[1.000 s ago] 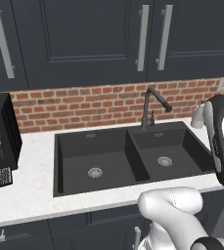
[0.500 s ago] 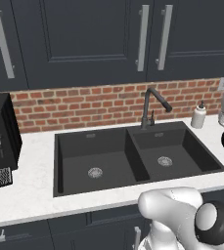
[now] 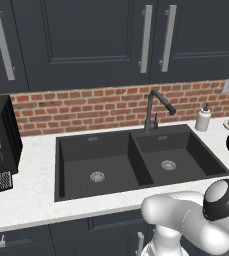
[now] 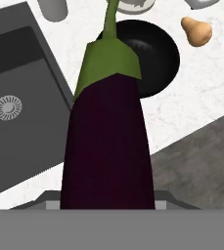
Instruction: Pick the eggplant from the sink and place it in the bowl. Then pick the bowl and place it in the microwave. Then close the microwave door and press the start button.
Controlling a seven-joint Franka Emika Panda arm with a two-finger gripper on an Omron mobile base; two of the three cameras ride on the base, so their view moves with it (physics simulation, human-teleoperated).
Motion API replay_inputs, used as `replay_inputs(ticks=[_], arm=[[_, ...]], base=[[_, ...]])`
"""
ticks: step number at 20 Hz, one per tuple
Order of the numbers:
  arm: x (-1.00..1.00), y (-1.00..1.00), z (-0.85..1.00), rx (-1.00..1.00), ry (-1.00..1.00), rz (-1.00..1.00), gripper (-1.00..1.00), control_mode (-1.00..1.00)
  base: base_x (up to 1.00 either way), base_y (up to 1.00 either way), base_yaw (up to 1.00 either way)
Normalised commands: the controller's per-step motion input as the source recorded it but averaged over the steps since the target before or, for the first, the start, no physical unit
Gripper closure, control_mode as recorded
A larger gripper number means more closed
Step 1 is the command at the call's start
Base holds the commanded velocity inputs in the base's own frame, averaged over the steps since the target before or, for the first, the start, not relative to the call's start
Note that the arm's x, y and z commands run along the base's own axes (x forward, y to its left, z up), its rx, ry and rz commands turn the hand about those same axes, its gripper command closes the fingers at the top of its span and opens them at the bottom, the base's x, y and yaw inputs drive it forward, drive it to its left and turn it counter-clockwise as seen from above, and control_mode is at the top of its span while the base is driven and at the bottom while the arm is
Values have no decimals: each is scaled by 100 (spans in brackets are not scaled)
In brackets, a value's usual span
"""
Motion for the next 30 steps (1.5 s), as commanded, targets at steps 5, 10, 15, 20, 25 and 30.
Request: replay_inputs(ticks=[5,10,15,20,25,30], arm=[[0,-33,-18,-7,0,-9,100,-100],[6,-20,-28,-12,0,-14,100,-100],[26,-18,-8,-4,0,-7,100,-100],[32,-31,-4,1,1,7,100,-100],[45,-32,-4,5,2,18,100,-100],[39,-34,-6,10,6,23,100,-100]], base=[[0,0,0],[0,0,0],[0,0,0],[0,0,0],[0,0,0],[0,0,0]])
